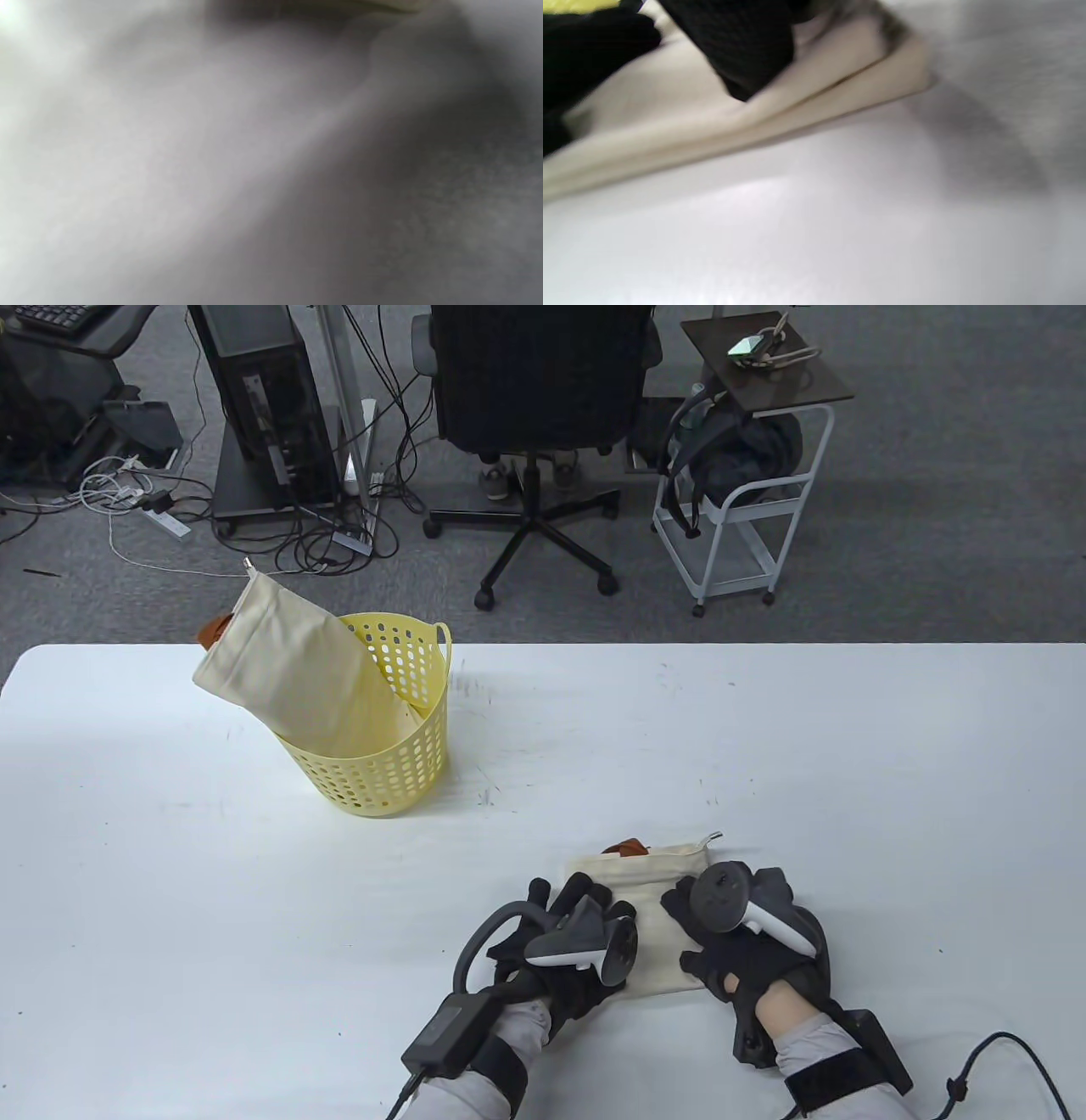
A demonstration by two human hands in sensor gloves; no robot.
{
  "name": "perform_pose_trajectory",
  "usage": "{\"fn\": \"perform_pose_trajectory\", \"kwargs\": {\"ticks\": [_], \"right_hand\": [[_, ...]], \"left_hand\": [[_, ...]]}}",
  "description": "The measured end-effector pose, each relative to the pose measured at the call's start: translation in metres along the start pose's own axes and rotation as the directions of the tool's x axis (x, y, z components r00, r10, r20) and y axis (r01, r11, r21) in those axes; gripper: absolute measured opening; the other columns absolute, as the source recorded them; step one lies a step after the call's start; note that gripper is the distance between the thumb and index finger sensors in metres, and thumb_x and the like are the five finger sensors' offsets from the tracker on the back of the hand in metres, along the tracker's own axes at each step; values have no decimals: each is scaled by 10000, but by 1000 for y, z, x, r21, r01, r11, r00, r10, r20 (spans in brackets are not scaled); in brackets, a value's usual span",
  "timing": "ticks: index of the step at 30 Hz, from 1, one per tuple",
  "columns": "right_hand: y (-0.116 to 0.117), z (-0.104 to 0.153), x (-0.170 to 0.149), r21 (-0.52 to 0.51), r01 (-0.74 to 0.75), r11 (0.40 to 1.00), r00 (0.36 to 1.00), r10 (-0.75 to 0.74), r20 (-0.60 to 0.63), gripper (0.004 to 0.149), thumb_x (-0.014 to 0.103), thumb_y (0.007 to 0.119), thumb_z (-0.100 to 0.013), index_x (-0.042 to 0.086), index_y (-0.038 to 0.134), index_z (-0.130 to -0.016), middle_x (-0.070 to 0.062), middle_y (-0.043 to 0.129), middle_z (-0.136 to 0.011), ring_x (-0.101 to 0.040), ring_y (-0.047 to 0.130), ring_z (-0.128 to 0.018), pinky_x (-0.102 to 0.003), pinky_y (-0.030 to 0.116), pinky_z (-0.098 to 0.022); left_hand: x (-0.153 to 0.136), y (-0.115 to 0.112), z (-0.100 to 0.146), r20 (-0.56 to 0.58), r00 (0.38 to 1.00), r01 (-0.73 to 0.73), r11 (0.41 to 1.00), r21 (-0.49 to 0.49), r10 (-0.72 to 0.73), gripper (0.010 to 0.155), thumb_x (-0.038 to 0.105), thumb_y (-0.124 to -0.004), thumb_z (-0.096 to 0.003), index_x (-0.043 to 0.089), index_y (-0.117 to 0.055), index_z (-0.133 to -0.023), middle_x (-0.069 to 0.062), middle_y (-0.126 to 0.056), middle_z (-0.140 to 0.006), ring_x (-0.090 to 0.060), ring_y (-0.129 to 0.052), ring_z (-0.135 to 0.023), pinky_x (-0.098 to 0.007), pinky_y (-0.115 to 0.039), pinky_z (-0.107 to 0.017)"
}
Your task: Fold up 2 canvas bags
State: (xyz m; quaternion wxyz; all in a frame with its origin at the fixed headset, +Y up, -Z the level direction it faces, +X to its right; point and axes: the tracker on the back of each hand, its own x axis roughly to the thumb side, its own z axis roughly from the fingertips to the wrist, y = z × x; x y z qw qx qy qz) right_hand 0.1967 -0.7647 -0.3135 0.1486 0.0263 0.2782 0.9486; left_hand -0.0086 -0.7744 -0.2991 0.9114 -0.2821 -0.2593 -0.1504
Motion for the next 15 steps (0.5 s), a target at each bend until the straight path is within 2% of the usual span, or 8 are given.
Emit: {"fn": "perform_pose_trajectory", "kwargs": {"ticks": [1, 4, 6, 7, 8, 10, 12, 15], "right_hand": [[-2, -1, -4, 16, 19, 1000, 1000, -19, -1, 699, 219, 821, -503, 368, 441, -1071, 182, 267, -1133, -369, -70, -992, -688, -58, -620], [1, -3, 2, 46, -12, 999, 1000, 12, 6, 718, 162, 785, -500, 343, 398, -1076, 150, 218, -1128, -386, -28, -998, -701, -3, -634], [2, -3, 4, 44, -34, 998, 999, 34, 11, 726, 130, 772, -493, 316, 386, -1079, 115, 206, -1130, -396, -4, -1005, -710, 17, -639], [3, -3, 4, 50, -32, 998, 999, 32, 14, 729, 123, 761, -491, 314, 373, -1079, 111, 193, -1128, -400, 3, -1005, -712, 22, -639], [4, -4, 3, 56, -25, 998, 1000, 24, 18, 733, 113, 750, -489, 314, 363, -1078, 113, 181, -1126, -403, 11, -1007, -714, 27, -639], [3, -5, -1, 63, 4, 998, 1000, -5, 17, 735, 91, 730, -486, 332, 356, -1072, 139, 167, -1120, -411, 38, -1013, -715, 32, -643], [4, -7, -3, 50, 25, 998, 999, -26, 22, 733, 72, 716, -488, 343, 358, -1066, 160, 160, -1115, -413, 53, -1019, -715, 27, -643], [6, -6, 2, -46, -20, 999, 1000, 21, 23, 719, 53, 711, -486, 349, 390, -1057, 155, 190, -1120, -423, 105, -1030, -717, 46, -656]], "left_hand": [[1, 3, 1, -2, 1000, -2, 1000, 12, 2, 750, 611, -422, -504, 380, 66, -1026, -22, 36, -1163, -280, 90, -1089, -649, -59, -759], [10, 14, 6, 26, 1000, 6, 999, 53, -8, 636, 512, -560, -567, 544, -152, -1054, -120, -99, -1218, -378, -40, -1125, -675, -57, -741], [14, 16, 7, 60, 997, 48, 997, 54, -51, 607, 456, -578, -589, 573, -213, -1060, -101, -51, -1218, -372, -27, -1124, -690, -61, -736], [16, 16, 7, 82, 996, 28, 997, 69, -33, 600, 424, -589, -591, 579, -251, -1061, -48, -15, -1211, -329, -9, -1130, -690, -54, -742], [18, 15, 6, 103, 995, -1, 998, 68, -6, 599, 394, -601, -591, 571, -282, -1066, -65, -20, -1210, -344, -3, -1122, -695, -64, -742], [14, 9, 2, 146, 984, -107, 993, 42, 100, 596, 390, -587, -596, 570, -276, -1072, -90, 1, -1199, -371, 38, -1089, -708, -73, -727], [8, -2, -1, 155, 970, -190, 982, 18, 185, 600, 437, -533, -604, 571, -193, -1080, -50, 73, -1174, -343, 126, -1043, -721, -11, -678], [6, -14, -3, 120, 984, -131, 991, 13, 129, 616, 557, -367, -562, 529, 40, -1023, 16, 199, -1115, -283, 228, -990, -719, 51, -638]]}}
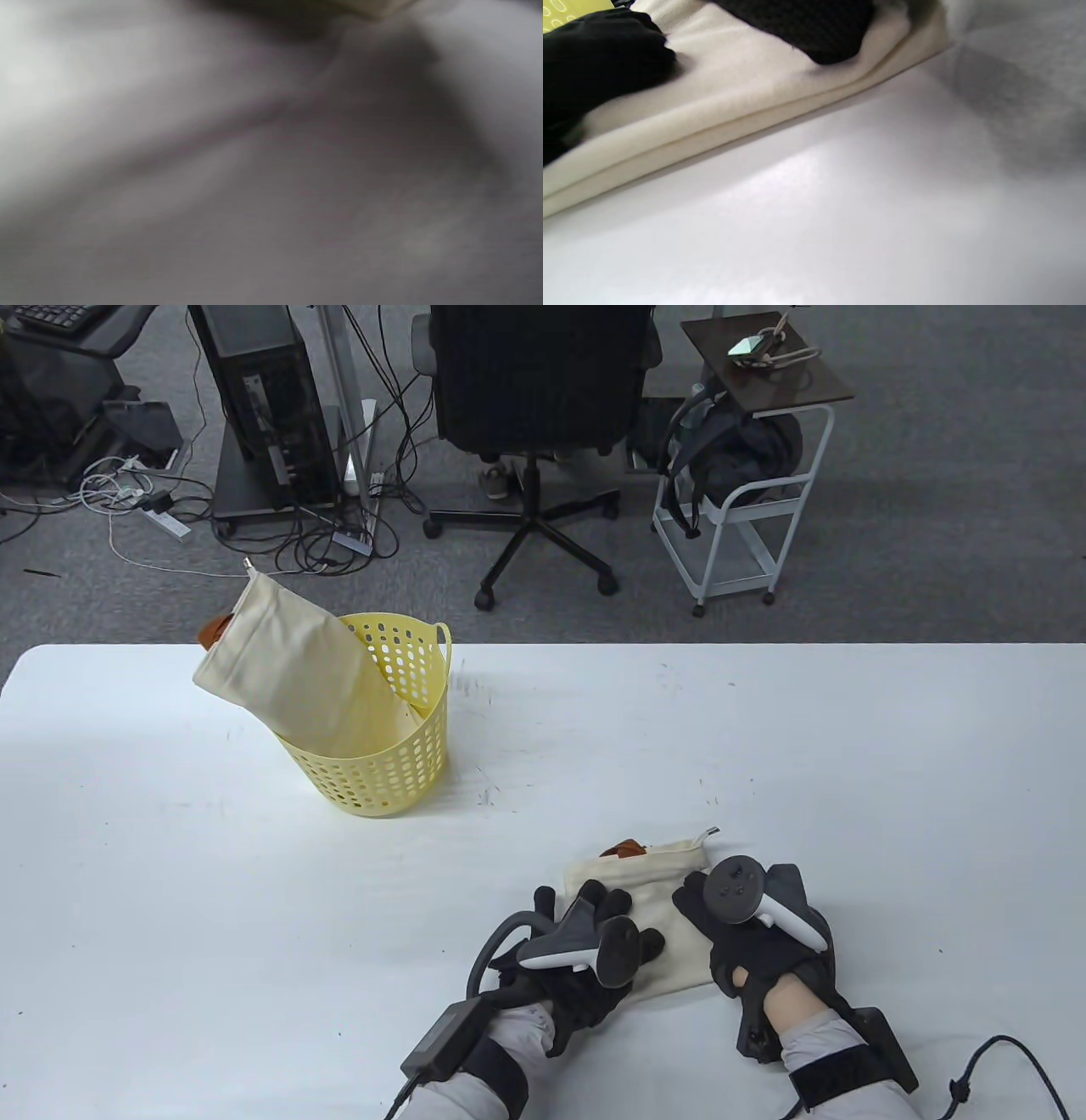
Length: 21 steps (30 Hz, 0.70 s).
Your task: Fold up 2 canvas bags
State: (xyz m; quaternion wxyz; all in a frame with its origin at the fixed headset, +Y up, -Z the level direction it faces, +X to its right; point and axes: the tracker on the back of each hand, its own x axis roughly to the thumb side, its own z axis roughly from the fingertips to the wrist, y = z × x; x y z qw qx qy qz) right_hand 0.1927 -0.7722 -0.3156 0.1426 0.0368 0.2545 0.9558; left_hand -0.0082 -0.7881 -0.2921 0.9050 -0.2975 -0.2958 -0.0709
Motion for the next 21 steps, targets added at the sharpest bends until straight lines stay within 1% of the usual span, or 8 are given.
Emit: {"fn": "perform_pose_trajectory", "kwargs": {"ticks": [2, 4, 8, 10, 13, 14, 18, 21], "right_hand": [[3, 1, 5, -100, -66, 993, 998, 68, 15, 705, 46, 714, -485, 339, 420, -1055, 122, 229, -1131, -424, 132, -1034, -719, 59, -661], [6, 4, 11, -123, -157, 980, 988, 157, -11, 690, 60, 699, -504, 343, 397, -1056, 105, 227, -1138, -418, 109, -1034, -716, 46, -661], [7, 16, 30, -68, -310, 948, 951, 308, -34, 671, 158, 695, -527, 295, 340, -1080, 4, 212, -1154, -425, 95, -1021, -713, 72, -657], [2, 27, 41, -54, -298, 953, 954, 299, 10, 663, 247, 724, -537, 270, 374, -1099, -82, 219, -1157, -443, 142, -1023, -710, 132, -670], [5, 39, 56, -56, -255, 965, 963, 259, 70, 631, 323, 739, -530, 156, 502, -1090, -283, 522, -1067, -531, 599, -922, -679, 510, -643], [7, 40, 59, -36, -252, 967, 964, 254, 72, 629, 334, 734, -532, 94, 527, -1076, -297, 575, -1037, -539, 649, -890, -679, 548, -624], [16, 36, 60, -26, -270, 962, 959, 271, 86, 648, 344, 733, -530, 38, 511, -1056, -333, 558, -1012, -566, 641, -865, -695, 568, -609], [15, 31, 55, -68, -247, 967, 964, 252, 80, 623, 342, 731, -527, 82, 534, -1057, -312, 551, -1022, -552, 616, -881, -691, 545, -624]], "left_hand": [[-1, -2, -2, -13, 1000, -18, 999, -27, 18, 629, 601, -316, -537, 514, 115, -987, 21, 257, -1077, -278, 272, -957, -723, 65, -621], [-1, -3, -3, -27, 998, -62, 997, -44, 60, 640, 622, -325, -525, 518, 121, -972, 40, 275, -1056, -259, 296, -938, -723, 79, -614], [-1, -2, -3, -35, 998, -60, 997, -56, 58, 658, 654, -317, -507, 512, 143, -956, 49, 294, -1039, -249, 312, -924, -728, 79, -611], [-1, -3, -3, -34, 997, -72, 996, -55, 71, 670, 668, -320, -500, 509, 145, -957, 50, 299, -1036, -246, 317, -920, -729, 79, -611], [-1, -4, -2, -34, 997, -72, 997, -29, 71, 698, 682, -328, -492, 496, 141, -973, 33, 290, -1049, -258, 308, -929, -733, 70, -614], [0, -4, -1, -33, 998, -61, 998, -18, 61, 705, 685, -330, -494, 489, 135, -985, 23, 279, -1060, -266, 296, -939, -735, 62, -617], [7, 3, 7, -59, 998, -19, 996, 92, 25, 707, 639, -400, -521, 447, -2, -1071, -48, 129, -1146, -312, 158, -1017, -726, -11, -651], [5, 15, 23, -89, 995, 64, 986, 156, -50, 755, 595, -476, -543, 289, -124, -1136, -103, -70, -1207, -352, 4, -1071, -720, -92, -680]]}}
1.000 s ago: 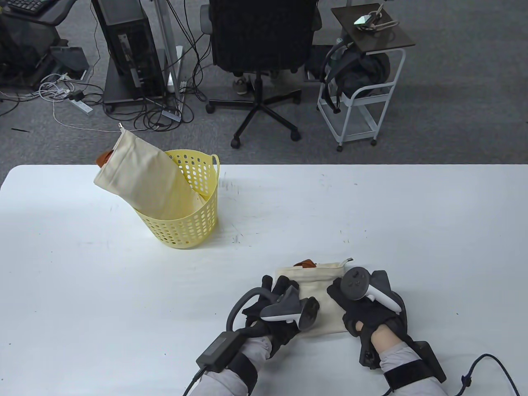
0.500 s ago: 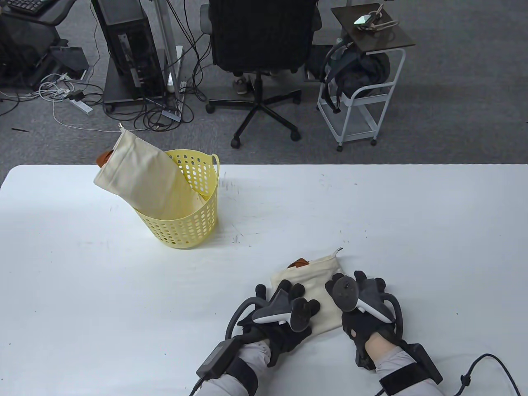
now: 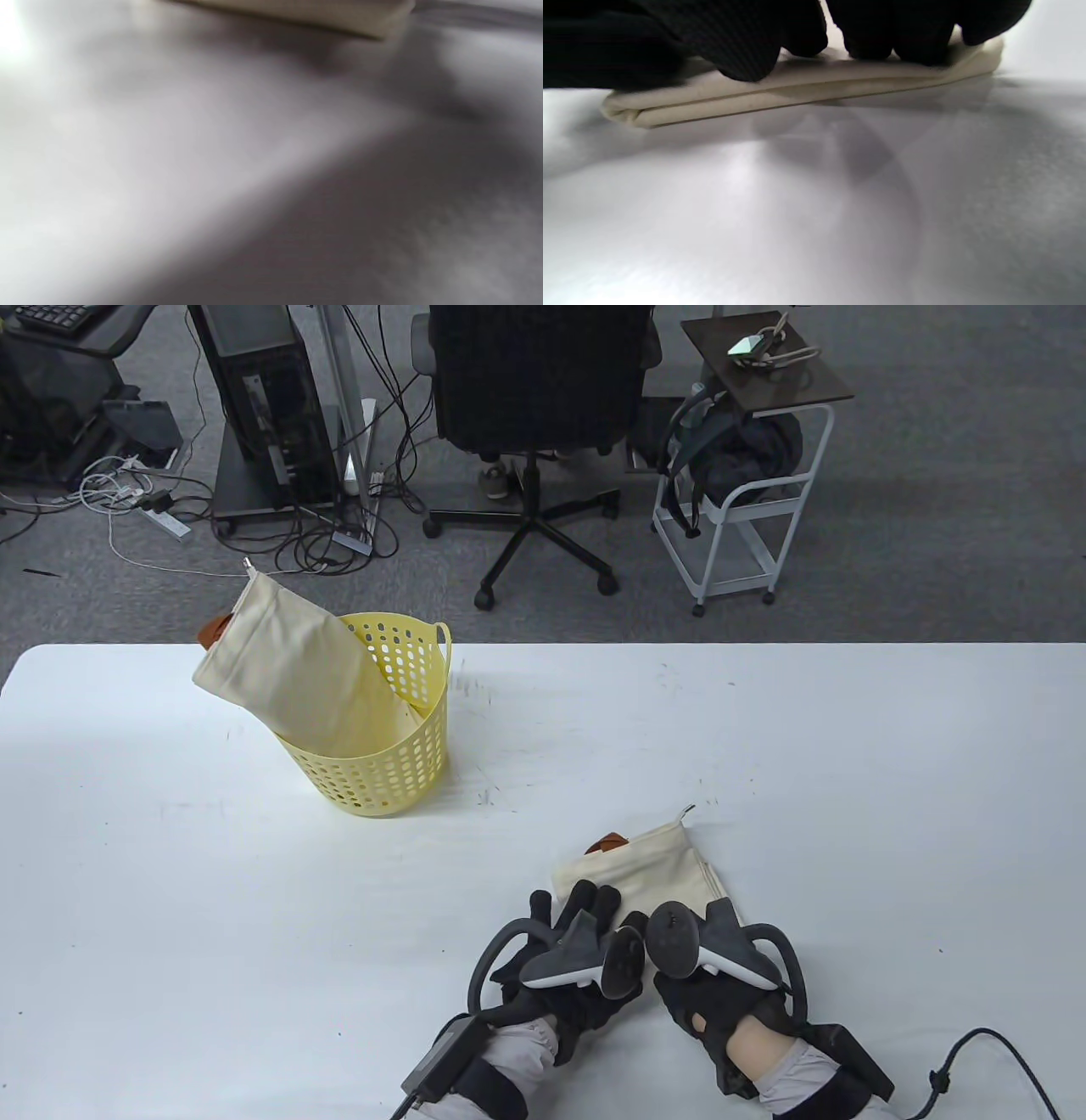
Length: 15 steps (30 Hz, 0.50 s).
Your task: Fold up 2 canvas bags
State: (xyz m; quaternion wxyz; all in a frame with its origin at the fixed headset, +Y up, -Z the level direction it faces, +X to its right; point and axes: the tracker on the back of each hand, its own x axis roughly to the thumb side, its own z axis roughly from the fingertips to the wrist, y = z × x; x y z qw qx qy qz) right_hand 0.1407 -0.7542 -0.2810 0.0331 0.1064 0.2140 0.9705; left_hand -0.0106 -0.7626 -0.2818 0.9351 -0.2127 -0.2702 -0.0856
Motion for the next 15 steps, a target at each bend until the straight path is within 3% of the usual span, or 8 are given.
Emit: {"fn": "perform_pose_trajectory", "kwargs": {"ticks": [3, 8, 12, 15], "right_hand": [[0, -5, -6, -21, 16, 1000, 1000, -17, -22, 613, 341, 721, -526, 117, 521, -1061, -284, 524, -1042, -532, 575, -906, -687, 521, -639], [-5, -20, -14, -82, 8, 997, 995, -16, -96, 603, 358, 721, -517, 134, 548, -1050, -268, 565, -1031, -514, 613, -893, -689, 537, -632], [-16, -38, -21, -73, 22, 997, 984, -35, -176, 600, 362, 714, -518, 133, 548, -1047, -271, 576, -1025, -516, 632, -884, -692, 545, -629], [-26, -55, -33, -75, 64, 995, 967, -80, -243, 599, 359, 717, -518, 136, 546, -1048, -270, 568, -1031, -520, 623, -889, -697, 535, -633]], "left_hand": [[-16, 16, 22, -25, 1000, 6, 997, 74, -4, 764, 583, -510, -554, 231, -212, -1163, -109, -164, -1228, -362, -74, -1097, -722, -133, -692], [-58, 41, 78, -59, 975, -188, 935, 300, 215, 743, 559, -556, -572, 200, -339, -1185, -145, -309, -1243, -402, -194, -1118, -730, -200, -709], [-80, 38, 106, -43, 941, -291, 866, 406, 336, 699, 542, -583, -581, 208, -481, -1186, -165, -463, -1239, -429, -330, -1124, -744, -289, -720], [-93, 25, 111, -41, 928, -316, 837, 446, 371, 690, 530, -596, -583, 181, -540, -1175, -182, -519, -1221, -446, -383, -1110, -746, -331, -710]]}}
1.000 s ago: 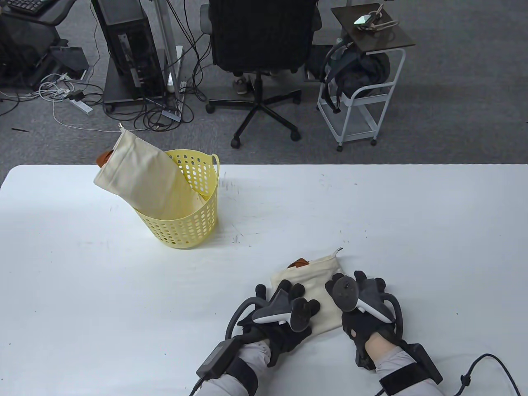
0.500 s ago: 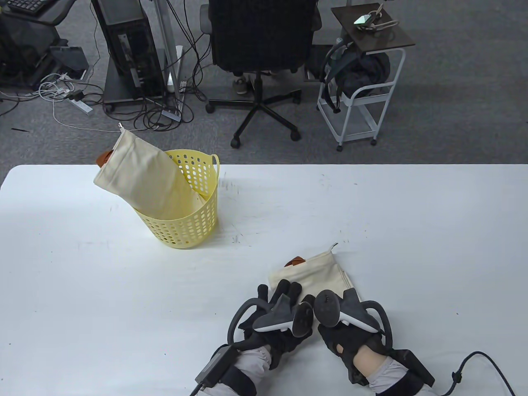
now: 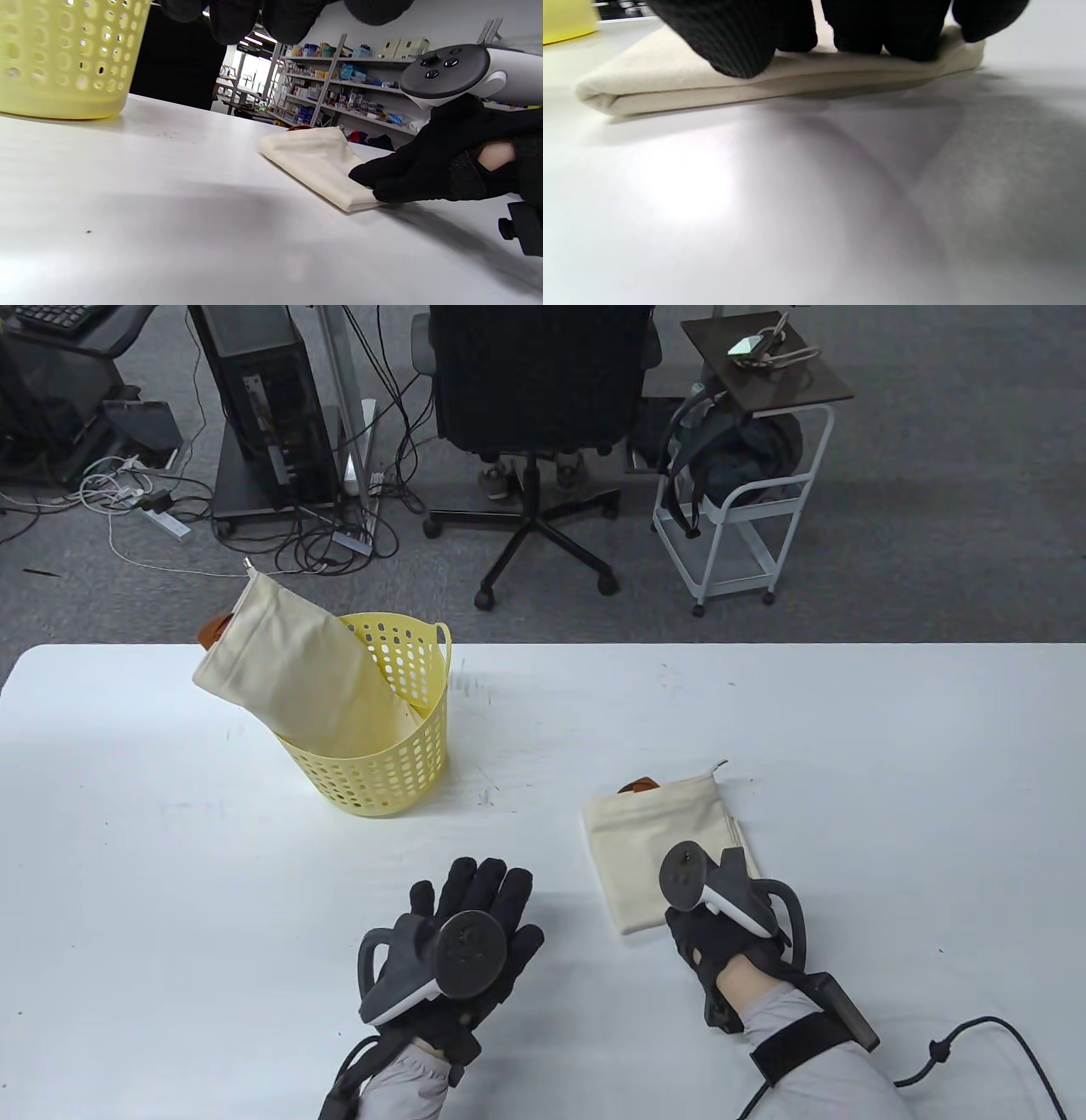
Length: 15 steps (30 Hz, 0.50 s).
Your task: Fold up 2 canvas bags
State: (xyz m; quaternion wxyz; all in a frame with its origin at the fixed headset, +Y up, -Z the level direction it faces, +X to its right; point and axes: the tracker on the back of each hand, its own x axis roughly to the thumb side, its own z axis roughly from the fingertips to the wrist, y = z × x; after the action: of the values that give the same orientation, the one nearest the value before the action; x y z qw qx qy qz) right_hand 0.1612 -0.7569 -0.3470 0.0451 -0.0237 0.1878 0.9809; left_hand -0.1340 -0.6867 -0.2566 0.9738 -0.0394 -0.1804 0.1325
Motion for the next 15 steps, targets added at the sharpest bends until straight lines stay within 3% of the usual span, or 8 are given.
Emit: {"fn": "perform_pose_trajectory", "kwargs": {"ticks": [5, 15], "right_hand": [[-13, -33, -16, -48, 42, 998, 994, -47, -102, 601, 363, 719, -511, 139, 551, -1043, -263, 567, -1034, -517, 614, -898, -699, 516, -643], [-33, -85, -52, -142, 67, 988, 948, -108, -300, 587, 384, 708, -498, 178, 570, -1030, -222, 600, -1024, -468, 640, -895, -681, 516, -659]], "left_hand": [[-18, -6, 0, -32, 997, -71, 997, -30, 71, 680, 510, -606, -585, 156, -566, -1164, -211, -545, -1201, -470, -407, -1087, -740, -357, -699], [-19, -12, -3, -37, 997, -64, 996, -68, 62, 676, 508, -608, -585, 163, -568, -1163, -210, -568, -1196, -467, -433, -1085, -738, -361, -702]]}}
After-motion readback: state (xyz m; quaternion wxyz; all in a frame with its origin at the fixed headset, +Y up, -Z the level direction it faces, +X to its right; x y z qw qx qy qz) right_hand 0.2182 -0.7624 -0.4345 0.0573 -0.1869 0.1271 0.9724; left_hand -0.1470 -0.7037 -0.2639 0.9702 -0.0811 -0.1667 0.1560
